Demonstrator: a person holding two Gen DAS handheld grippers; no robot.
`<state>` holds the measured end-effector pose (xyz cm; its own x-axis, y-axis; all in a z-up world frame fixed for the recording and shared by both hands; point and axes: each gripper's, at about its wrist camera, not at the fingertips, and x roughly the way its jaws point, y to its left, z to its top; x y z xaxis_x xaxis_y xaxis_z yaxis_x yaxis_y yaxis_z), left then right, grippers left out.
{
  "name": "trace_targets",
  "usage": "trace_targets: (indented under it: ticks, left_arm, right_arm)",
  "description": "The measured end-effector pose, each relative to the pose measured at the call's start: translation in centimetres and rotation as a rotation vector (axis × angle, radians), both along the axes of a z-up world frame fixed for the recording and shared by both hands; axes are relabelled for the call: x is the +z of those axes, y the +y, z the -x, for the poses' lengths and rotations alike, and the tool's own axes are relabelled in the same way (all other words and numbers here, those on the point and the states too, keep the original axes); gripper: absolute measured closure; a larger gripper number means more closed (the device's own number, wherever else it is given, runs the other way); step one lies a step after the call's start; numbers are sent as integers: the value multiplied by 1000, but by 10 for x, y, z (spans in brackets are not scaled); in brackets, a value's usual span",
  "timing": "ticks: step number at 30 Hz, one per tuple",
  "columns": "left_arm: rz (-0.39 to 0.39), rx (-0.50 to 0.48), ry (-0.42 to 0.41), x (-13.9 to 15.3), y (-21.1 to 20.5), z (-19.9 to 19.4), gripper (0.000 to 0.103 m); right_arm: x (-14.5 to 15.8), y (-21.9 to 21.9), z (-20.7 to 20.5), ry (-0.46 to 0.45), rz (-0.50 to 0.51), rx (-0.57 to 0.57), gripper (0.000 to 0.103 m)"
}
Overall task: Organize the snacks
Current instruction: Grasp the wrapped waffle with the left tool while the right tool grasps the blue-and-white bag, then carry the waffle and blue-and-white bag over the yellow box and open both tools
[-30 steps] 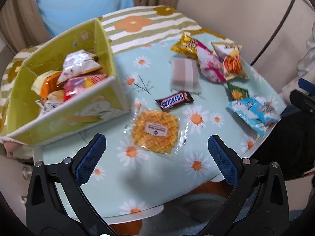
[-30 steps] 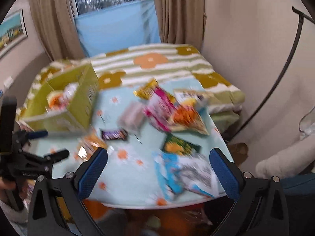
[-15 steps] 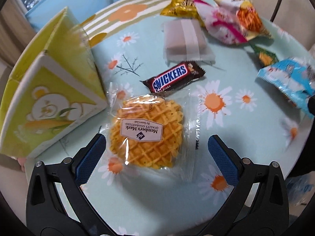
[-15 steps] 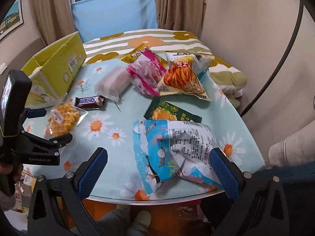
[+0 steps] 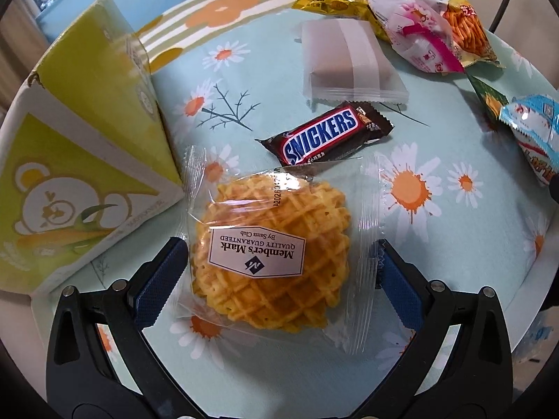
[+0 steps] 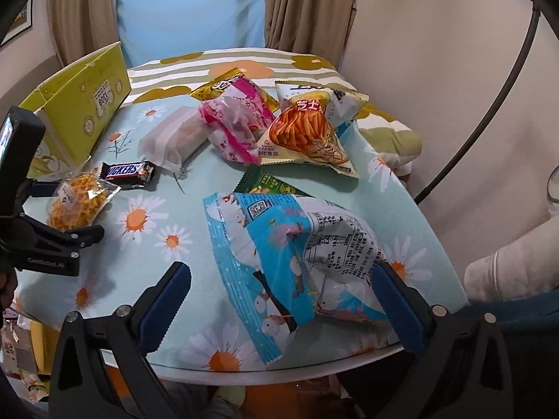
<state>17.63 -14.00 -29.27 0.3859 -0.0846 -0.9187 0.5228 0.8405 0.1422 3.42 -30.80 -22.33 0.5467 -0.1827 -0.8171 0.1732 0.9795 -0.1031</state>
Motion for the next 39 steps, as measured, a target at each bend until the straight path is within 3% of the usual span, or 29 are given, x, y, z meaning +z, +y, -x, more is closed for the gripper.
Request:
trace_targets:
  ticks: [3,8,15,31,33,39]
  left_arm:
    - [-4,-3,3,-1,0,-5,2]
    - [-8,21,-11,6,3,-5,22]
    - [-19,1,-8,8,3,-8,26]
    - [30,20,20,20,12,2,31]
    - [36,21,19,24,13,5,31]
    - [58,29,8,37,14,12,31]
  right_arm:
    - [2,0,-3,-7,28,-3,0]
    - [3,-2,-9,-11,83,0,0]
    - [-6,-7,-23,17,85,19,0]
    - [-22,-22,-41,97,-71,-13,1]
    - [-21,-23,-38,87,-64,-14,16]
    - [-11,-25,-27,59,-83,-5,26]
